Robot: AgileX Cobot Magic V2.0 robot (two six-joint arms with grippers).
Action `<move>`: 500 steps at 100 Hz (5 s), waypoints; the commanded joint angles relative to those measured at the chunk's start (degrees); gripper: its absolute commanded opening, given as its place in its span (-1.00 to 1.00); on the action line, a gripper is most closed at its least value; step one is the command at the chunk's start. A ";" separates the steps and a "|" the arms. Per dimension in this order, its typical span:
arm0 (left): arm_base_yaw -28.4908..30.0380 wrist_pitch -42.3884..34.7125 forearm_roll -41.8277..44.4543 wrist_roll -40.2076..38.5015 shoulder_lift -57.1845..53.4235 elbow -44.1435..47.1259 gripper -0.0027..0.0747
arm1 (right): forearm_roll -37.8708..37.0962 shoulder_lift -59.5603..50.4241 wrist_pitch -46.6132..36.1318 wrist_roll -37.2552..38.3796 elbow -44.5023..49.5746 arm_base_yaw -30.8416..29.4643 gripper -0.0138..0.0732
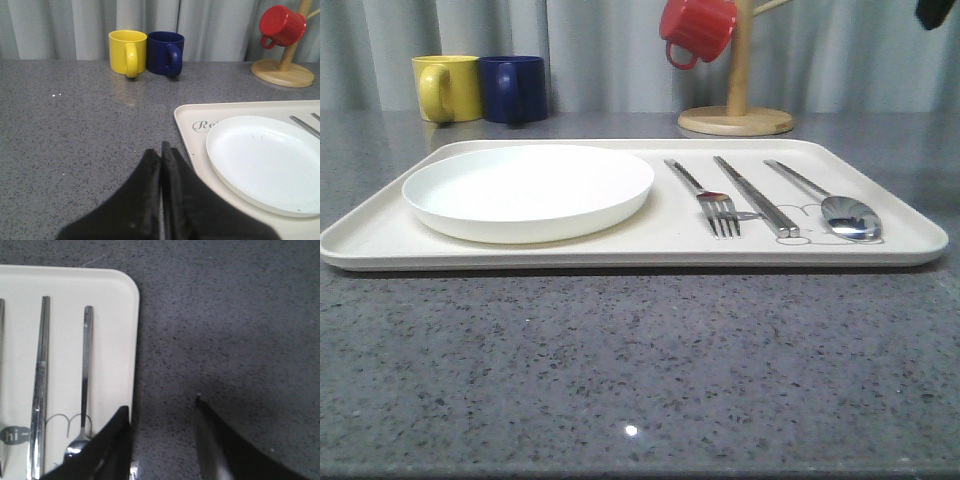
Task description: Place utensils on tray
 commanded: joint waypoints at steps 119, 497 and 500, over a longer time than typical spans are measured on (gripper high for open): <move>-0.06 -4.10 -0.34 0.17 0.18 -1.63 -0.98 | -7.50 -62.21 -22.85 -0.42 45.60 -2.70 -0.84; 0.43 -7.01 20.99 -14.44 -23.10 14.64 -0.98 | 10.21 -79.53 -55.61 -15.25 75.66 -17.64 -0.84; 0.43 -7.01 22.32 -15.50 -24.21 15.56 -0.98 | 10.21 -79.53 -55.61 -15.25 75.66 -17.64 -0.84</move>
